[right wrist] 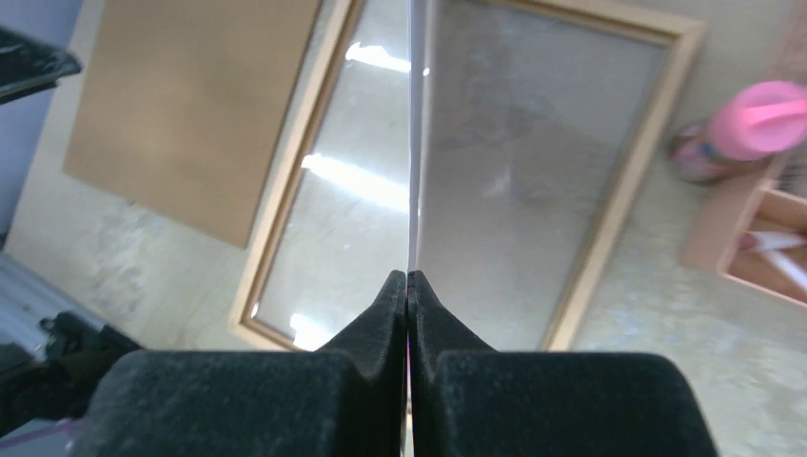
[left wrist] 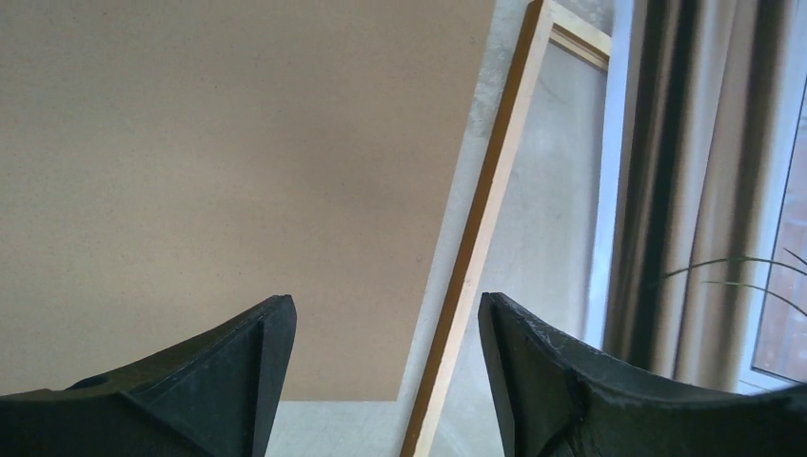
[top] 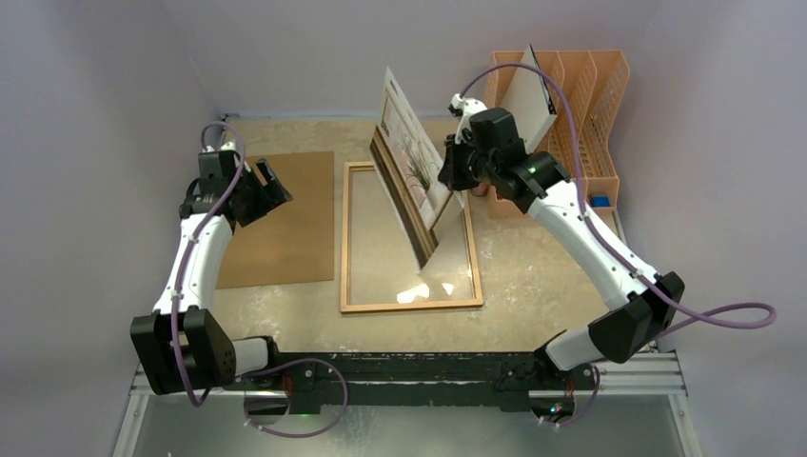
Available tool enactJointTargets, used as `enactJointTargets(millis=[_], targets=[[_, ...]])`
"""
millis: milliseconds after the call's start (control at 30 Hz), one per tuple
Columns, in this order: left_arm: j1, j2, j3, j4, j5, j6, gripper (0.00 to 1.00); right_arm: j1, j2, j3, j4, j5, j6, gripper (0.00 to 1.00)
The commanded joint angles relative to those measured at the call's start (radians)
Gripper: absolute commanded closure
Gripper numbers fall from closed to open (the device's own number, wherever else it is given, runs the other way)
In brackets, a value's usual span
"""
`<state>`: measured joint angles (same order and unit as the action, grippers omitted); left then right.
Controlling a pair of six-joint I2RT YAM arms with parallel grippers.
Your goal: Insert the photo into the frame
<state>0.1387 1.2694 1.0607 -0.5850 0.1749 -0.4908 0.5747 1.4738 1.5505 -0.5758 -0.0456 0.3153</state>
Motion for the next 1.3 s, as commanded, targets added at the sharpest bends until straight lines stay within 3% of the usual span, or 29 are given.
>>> enactJointTargets(millis=[0, 367, 467, 600, 867, 1000, 1267], targets=[[0.001, -0.030, 0.050, 0.020, 0.048, -0.023, 0.27, -0.024, -0.040, 0.108, -0.065, 0.138, -0.102, 1.00], [0.001, -0.058, 0.037, 0.065, 0.125, -0.082, 0.27, -0.022, -0.084, 0.241, -0.102, 0.439, -0.172, 1.00], [0.001, -0.070, 0.019, 0.124, 0.164, -0.113, 0.26, -0.008, -0.106, 0.251, -0.094, 0.378, -0.170, 1.00], [0.001, -0.089, -0.018, 0.199, 0.194, -0.167, 0.26, 0.103, -0.089, 0.215, -0.099, 0.393, -0.162, 1.00], [0.001, -0.139, -0.146, 0.426, 0.282, -0.345, 0.23, 0.332, 0.109, 0.138, -0.158, 0.411, -0.112, 1.00], [0.001, -0.153, -0.219, 0.560, 0.311, -0.430, 0.21, 0.374, 0.145, 0.071, -0.044, 0.311, -0.071, 1.00], [-0.001, -0.080, -0.259, 0.642, 0.394, -0.459, 0.18, 0.395, 0.208, 0.024, 0.040, 0.164, -0.027, 1.00]])
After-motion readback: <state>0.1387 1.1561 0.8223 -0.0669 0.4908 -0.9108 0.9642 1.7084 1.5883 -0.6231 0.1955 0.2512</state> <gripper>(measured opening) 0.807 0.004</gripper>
